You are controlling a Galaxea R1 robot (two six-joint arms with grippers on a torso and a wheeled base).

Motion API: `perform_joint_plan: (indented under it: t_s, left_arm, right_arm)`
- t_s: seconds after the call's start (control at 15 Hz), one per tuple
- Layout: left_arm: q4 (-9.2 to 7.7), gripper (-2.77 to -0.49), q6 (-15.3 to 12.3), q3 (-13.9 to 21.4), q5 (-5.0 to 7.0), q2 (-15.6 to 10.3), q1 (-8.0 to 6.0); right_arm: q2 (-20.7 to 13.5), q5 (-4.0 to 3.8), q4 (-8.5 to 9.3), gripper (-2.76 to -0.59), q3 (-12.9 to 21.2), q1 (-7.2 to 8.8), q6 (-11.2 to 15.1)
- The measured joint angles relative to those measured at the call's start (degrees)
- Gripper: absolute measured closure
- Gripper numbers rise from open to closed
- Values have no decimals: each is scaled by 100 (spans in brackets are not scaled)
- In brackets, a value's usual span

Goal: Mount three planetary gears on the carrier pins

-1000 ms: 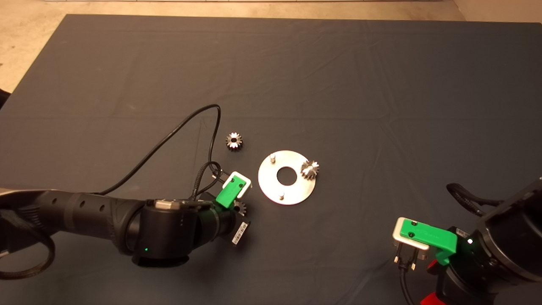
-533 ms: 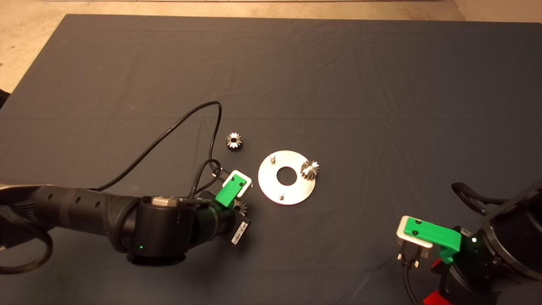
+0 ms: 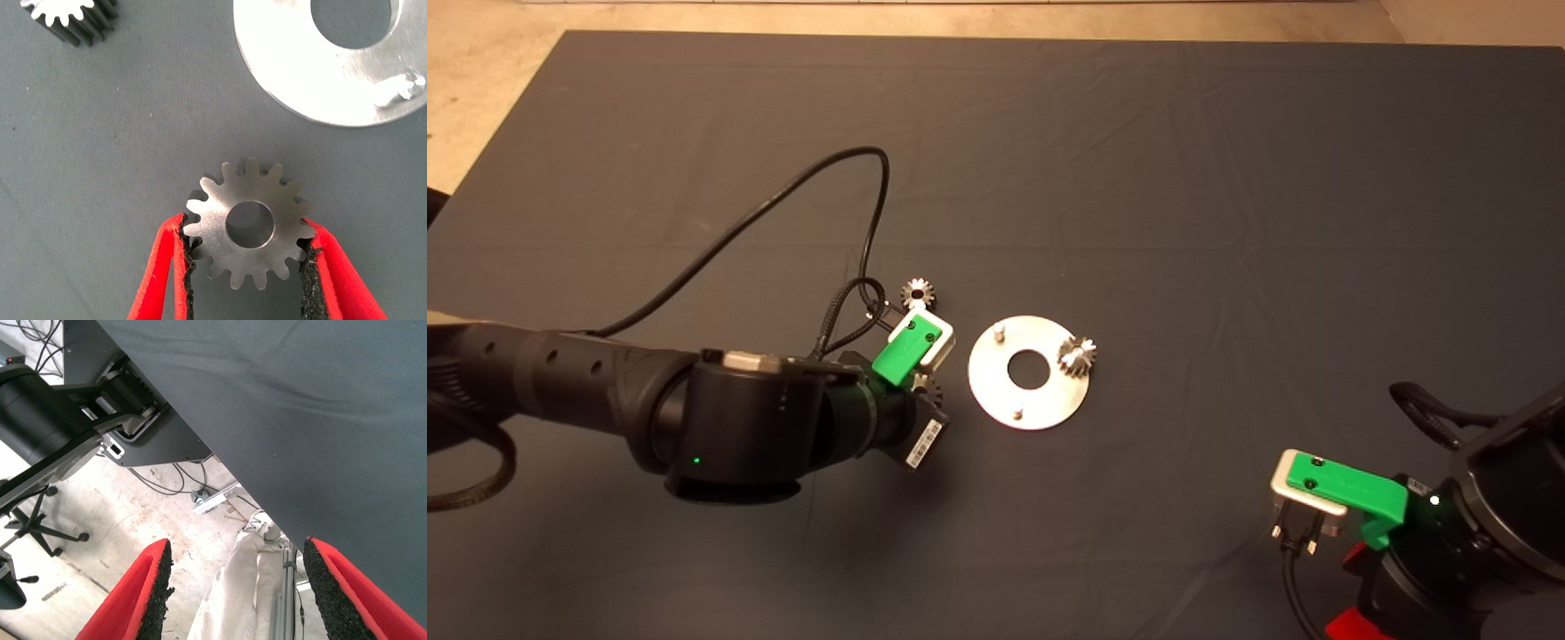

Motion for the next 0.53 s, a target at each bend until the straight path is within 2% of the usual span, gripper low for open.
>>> perform_joint_plan:
  t_s: [0.27, 0.53]
  left_arm:
    - [-167, -71, -31, 115, 0, 50, -151]
    - [-305, -70, -229, 172, -2, 325, -318]
  right_arm:
    - [-240, 0, 2, -144, 0, 2, 0]
    - [-433, 0, 2, -144, 0, 0, 0]
